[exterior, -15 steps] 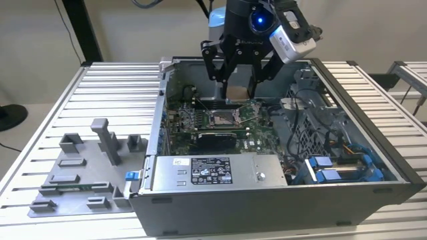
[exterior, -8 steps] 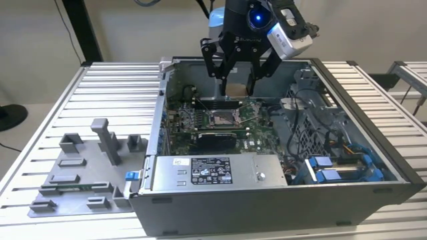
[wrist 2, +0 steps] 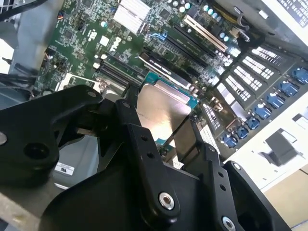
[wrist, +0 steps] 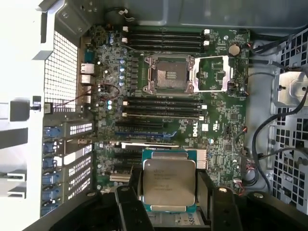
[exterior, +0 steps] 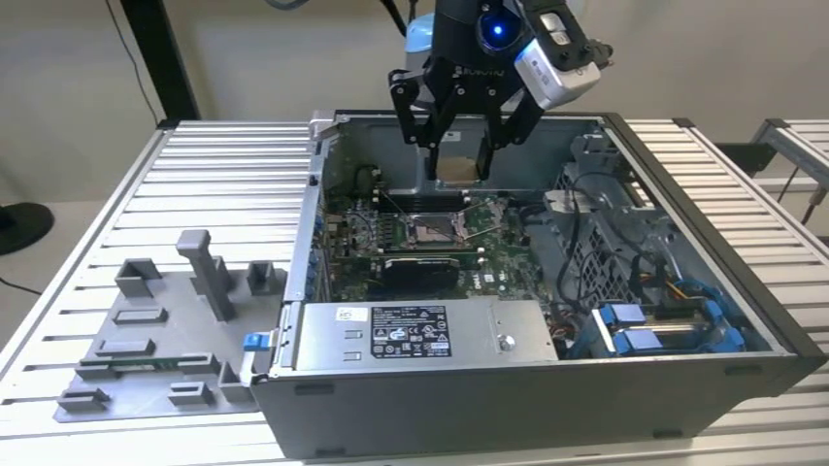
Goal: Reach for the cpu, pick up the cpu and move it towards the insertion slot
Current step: 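Pick up the cpu and move it towards the insertion slot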
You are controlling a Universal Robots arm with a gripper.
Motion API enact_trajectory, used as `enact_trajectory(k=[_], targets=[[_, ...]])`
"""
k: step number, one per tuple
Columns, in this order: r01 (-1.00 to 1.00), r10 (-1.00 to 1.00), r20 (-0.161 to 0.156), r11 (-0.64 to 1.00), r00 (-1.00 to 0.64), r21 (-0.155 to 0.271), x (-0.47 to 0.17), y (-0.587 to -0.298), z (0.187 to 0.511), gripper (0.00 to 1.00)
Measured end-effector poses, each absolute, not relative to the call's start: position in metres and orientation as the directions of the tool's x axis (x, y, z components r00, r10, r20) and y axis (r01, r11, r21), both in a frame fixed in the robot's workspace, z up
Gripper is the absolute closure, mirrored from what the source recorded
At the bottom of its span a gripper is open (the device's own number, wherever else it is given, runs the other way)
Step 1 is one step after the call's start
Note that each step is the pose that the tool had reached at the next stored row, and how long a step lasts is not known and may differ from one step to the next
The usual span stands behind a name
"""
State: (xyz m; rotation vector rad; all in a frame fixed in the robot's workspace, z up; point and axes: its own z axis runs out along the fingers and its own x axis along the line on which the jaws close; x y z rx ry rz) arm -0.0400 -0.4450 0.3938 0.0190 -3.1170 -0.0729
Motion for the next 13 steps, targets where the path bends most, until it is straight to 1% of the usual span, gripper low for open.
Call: enact_trajectory(k=[13], targets=[[-0.012,-0.013,0.023,0.999,-1.000,0.047,-0.040,-0.431,0.393,1.00]])
